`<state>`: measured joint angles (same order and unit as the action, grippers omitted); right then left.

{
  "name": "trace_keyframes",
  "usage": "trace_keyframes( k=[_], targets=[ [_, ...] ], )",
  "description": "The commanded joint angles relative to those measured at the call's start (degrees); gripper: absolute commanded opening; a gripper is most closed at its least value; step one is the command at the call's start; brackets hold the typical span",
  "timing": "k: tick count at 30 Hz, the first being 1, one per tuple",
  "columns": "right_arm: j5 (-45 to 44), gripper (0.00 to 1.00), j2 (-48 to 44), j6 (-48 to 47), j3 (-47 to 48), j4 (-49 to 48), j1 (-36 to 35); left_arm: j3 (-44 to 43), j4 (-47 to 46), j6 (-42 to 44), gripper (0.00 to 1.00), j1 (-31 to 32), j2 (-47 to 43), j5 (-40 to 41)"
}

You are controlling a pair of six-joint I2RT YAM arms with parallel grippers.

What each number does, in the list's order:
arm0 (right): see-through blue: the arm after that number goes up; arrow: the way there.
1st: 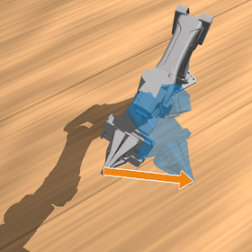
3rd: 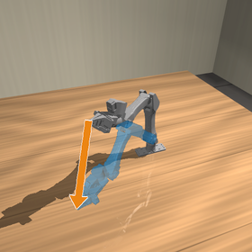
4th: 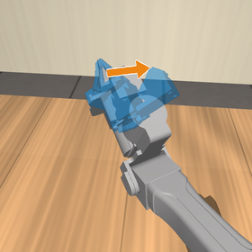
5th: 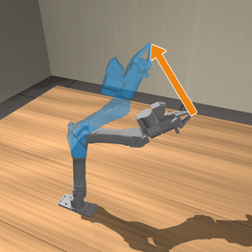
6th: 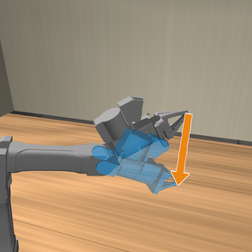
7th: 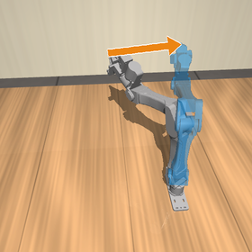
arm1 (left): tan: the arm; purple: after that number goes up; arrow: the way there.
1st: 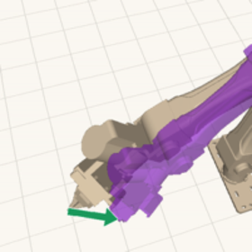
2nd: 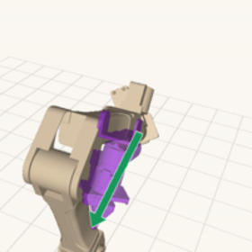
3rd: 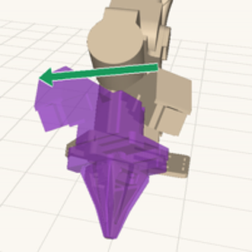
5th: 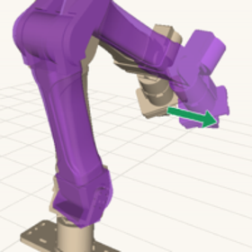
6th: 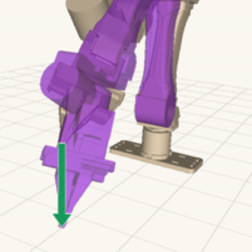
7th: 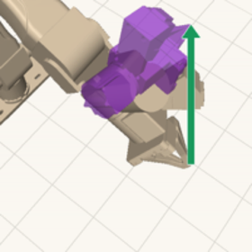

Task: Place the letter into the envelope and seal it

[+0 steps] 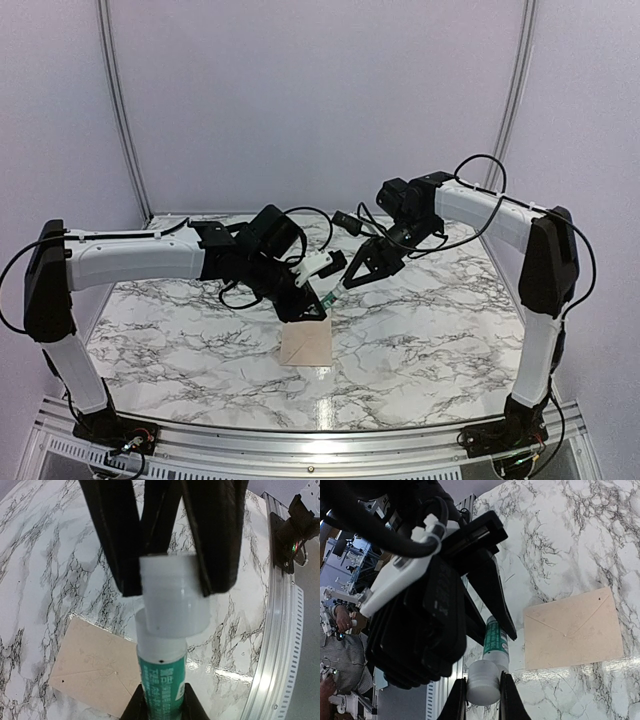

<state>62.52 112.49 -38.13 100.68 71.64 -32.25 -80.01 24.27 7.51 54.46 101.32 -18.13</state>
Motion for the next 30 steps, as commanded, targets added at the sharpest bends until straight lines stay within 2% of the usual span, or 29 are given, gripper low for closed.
trace_keyframes(
  k=[1,10,30],
  targets=[
    [-0.13,0.08,-0.18,0.65,0.15,-0.54,-0.93,-0.58,-5.06,0.14,0.05,0.12,-2.29,-1.04],
    [-3.13,0.08,-0.49,4.50,-0.58,-4.60,-0.90,-0.09,-5.46,-0.19,0.05,0.12,-2.71,-2.12],
    [-0.23,0.08,0.18,0.35,-0.96,-0.48,-1.81,-1.25,-6.50,-0.33,0.05,0.12,-1.72,-2.48]
  ],
)
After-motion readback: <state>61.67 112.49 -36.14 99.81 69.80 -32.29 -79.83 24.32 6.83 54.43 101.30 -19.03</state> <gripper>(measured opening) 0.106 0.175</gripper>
